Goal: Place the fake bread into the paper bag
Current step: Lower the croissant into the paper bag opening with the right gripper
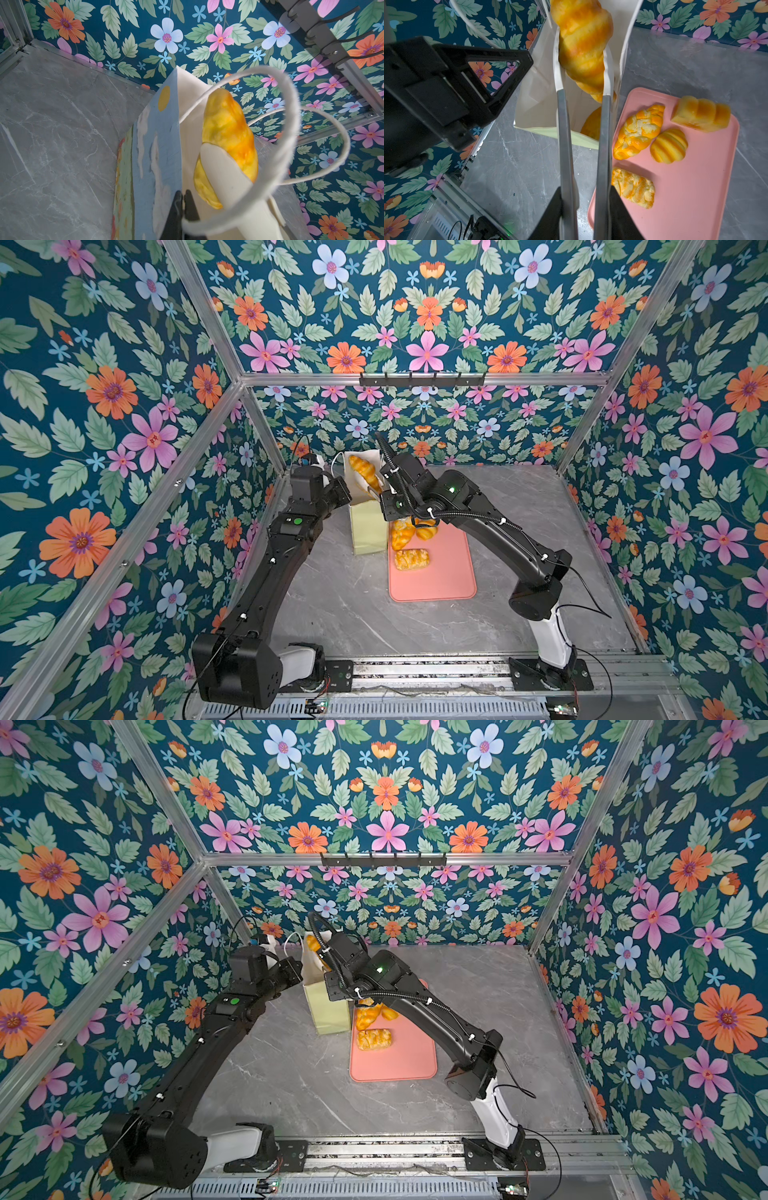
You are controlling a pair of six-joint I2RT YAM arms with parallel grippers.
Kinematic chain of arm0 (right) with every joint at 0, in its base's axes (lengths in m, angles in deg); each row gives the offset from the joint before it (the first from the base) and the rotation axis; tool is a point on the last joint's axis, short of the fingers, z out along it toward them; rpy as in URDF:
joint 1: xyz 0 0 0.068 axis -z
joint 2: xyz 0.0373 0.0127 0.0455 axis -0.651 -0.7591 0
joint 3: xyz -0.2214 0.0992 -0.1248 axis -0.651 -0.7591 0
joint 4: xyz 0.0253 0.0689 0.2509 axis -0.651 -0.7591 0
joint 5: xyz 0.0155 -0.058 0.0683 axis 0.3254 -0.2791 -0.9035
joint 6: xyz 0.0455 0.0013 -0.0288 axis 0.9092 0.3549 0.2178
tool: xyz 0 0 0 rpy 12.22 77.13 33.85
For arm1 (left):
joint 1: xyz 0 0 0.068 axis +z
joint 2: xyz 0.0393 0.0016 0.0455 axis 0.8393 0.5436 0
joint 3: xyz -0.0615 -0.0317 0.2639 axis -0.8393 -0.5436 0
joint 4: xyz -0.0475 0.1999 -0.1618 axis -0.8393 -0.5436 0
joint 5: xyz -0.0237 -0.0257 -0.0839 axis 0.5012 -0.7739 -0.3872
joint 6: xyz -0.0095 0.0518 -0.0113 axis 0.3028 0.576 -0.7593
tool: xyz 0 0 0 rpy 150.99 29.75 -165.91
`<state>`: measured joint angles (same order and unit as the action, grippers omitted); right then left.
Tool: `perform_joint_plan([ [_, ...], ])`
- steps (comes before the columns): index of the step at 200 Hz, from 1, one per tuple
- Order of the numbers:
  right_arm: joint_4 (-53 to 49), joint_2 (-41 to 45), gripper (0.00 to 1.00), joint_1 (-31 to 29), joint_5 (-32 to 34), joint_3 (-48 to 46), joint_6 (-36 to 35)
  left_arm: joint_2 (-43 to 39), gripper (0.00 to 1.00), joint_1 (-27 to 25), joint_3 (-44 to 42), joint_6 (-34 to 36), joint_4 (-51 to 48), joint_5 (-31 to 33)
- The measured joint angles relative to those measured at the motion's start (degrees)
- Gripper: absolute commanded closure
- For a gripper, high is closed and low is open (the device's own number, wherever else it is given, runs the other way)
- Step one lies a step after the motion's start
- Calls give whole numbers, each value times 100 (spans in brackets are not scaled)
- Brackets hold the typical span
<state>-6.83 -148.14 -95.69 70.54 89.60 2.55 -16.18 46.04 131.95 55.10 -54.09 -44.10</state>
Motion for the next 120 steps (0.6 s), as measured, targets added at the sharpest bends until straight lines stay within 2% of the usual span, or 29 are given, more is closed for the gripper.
perform_joint_plan([
  [120, -245, -256, 75, -2, -13, 326, -109, -24, 94, 0, 0, 2, -52, -42],
])
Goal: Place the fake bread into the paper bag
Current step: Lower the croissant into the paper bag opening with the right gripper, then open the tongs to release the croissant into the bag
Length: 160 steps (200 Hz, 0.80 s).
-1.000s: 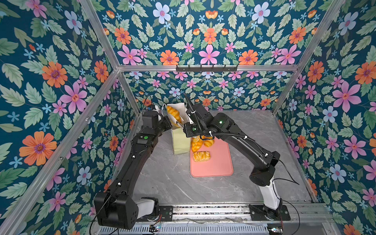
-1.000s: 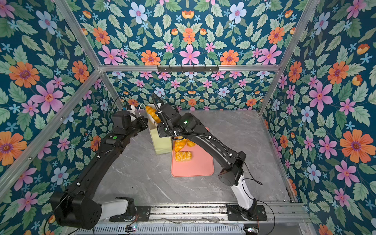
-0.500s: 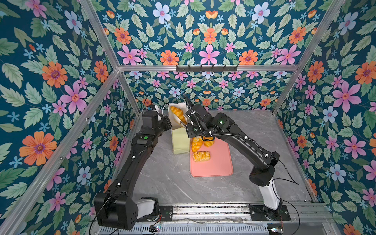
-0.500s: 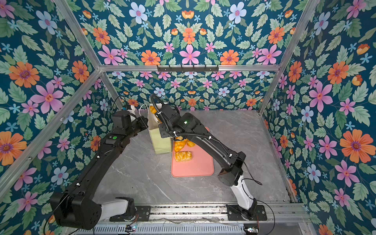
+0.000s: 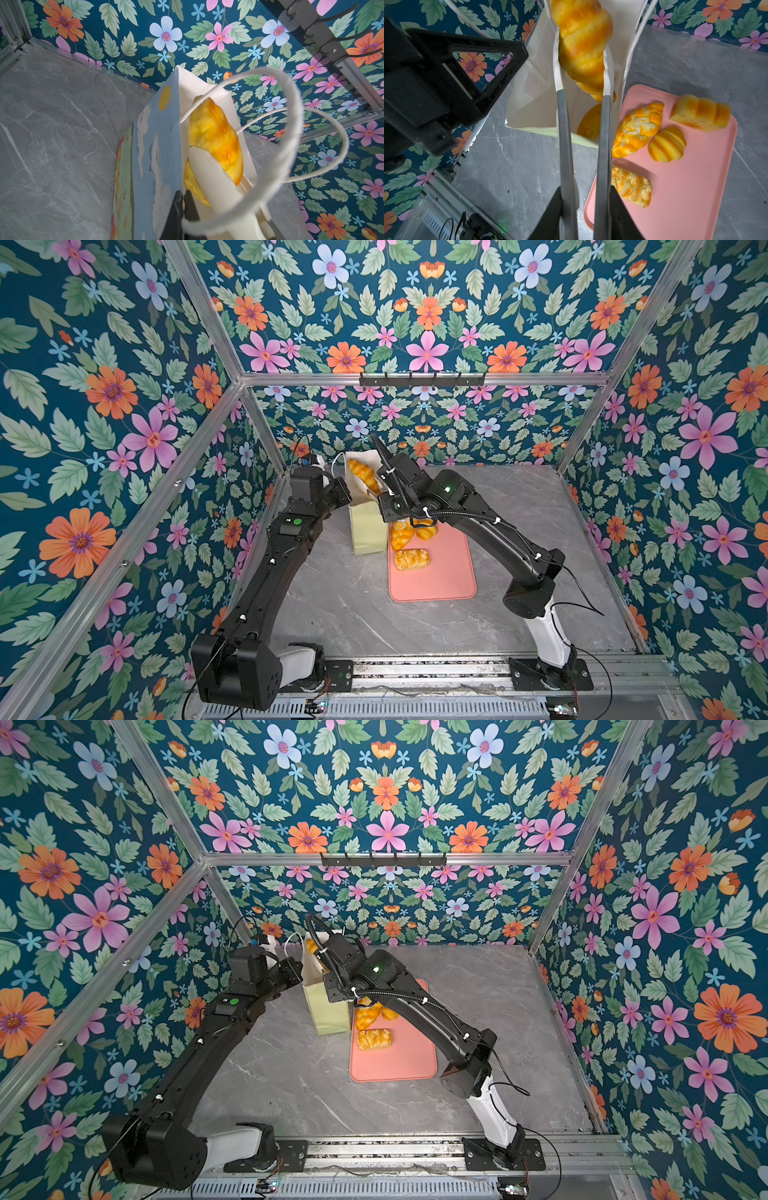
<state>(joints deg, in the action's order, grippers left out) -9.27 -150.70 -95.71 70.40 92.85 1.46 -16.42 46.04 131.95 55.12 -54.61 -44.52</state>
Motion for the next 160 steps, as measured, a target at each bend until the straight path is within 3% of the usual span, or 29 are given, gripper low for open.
perform_joint_plan([
  [160, -31, -81, 66, 2, -79, 160, -72, -35, 94, 0, -57, 2, -2, 0],
])
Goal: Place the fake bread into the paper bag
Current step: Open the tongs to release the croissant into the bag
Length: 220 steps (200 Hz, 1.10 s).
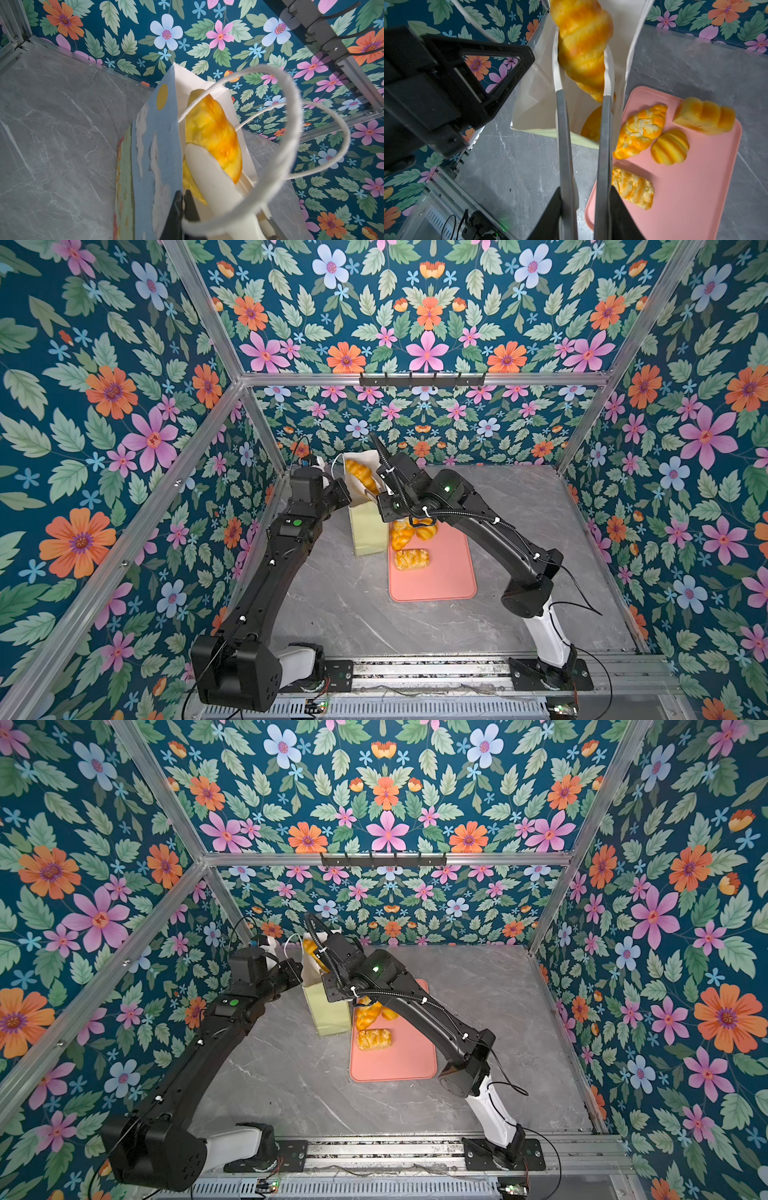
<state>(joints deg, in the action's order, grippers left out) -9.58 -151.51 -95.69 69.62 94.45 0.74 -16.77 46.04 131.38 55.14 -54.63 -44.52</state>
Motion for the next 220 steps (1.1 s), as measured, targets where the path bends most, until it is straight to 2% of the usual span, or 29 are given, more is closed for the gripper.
perform_joint_plan([
  [160, -11, 20, 58, 0, -55, 0, -39, 0, 94, 0, -4, -2, 0, -2],
  [174, -13, 28, 54, 0, -52, 0, -39, 0, 94, 0, -4, -2, 0, -2],
  [220, -15, 103, 55, 0, -55, 0, -44, 0, 94, 0, -4, -2, 4, -2],
])
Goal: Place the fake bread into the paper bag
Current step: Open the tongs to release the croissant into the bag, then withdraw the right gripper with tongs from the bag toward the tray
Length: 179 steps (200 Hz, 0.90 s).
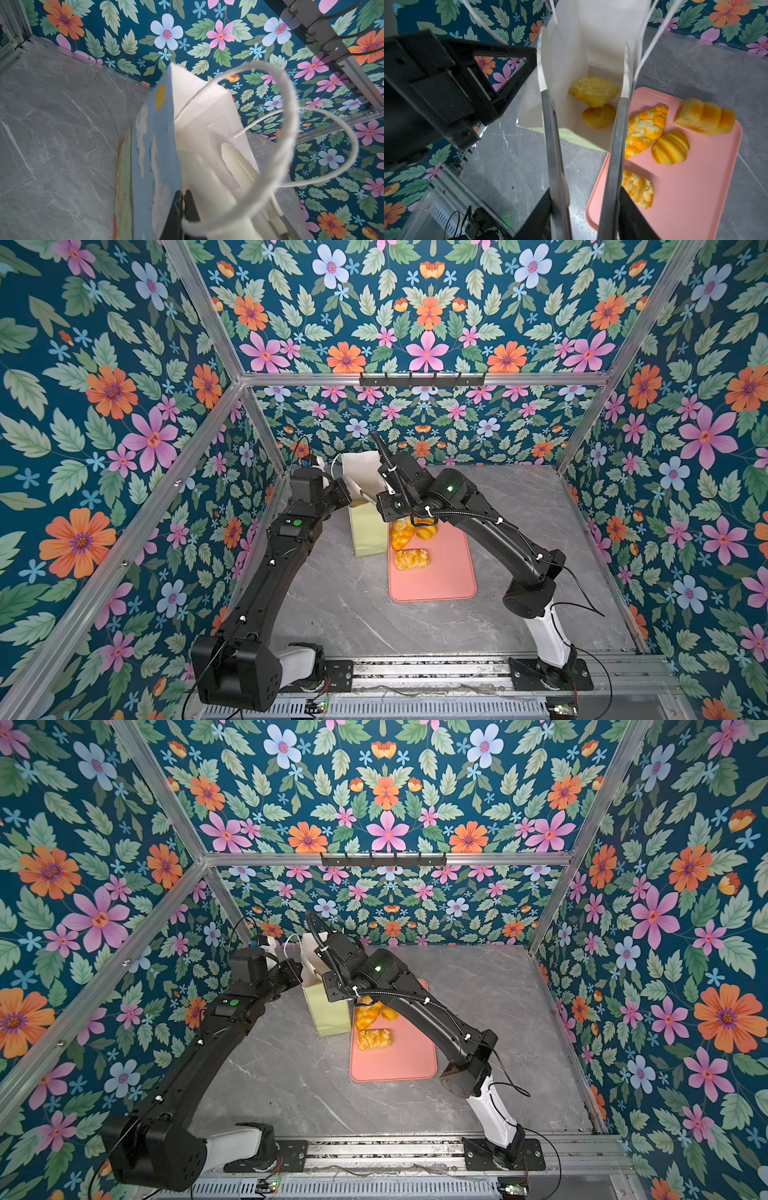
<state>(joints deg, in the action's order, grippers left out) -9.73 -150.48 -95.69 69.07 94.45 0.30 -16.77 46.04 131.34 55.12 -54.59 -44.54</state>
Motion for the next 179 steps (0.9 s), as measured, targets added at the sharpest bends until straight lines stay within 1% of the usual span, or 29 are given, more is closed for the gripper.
perform_joint_plan([
  [47, 0, 129, 57, -2, -96, 0, -24, 0, 94, 0, -7, 0, 0, 0],
  [88, 2, 566, 57, -4, -339, 0, -155, 0, 94, 0, -17, 0, 0, 2],
  [115, 11, 966, 58, -4, -452, -90, -264, 0, 94, 0, -17, 0, 0, 4],
  [155, 66, 1716, 59, -7, -776, -531, -459, 2, 94, 0, -17, 0, -7, 4],
  [179, 118, 2273, 59, -9, -772, -1040, -640, 2, 94, 0, -17, 0, -26, 9],
])
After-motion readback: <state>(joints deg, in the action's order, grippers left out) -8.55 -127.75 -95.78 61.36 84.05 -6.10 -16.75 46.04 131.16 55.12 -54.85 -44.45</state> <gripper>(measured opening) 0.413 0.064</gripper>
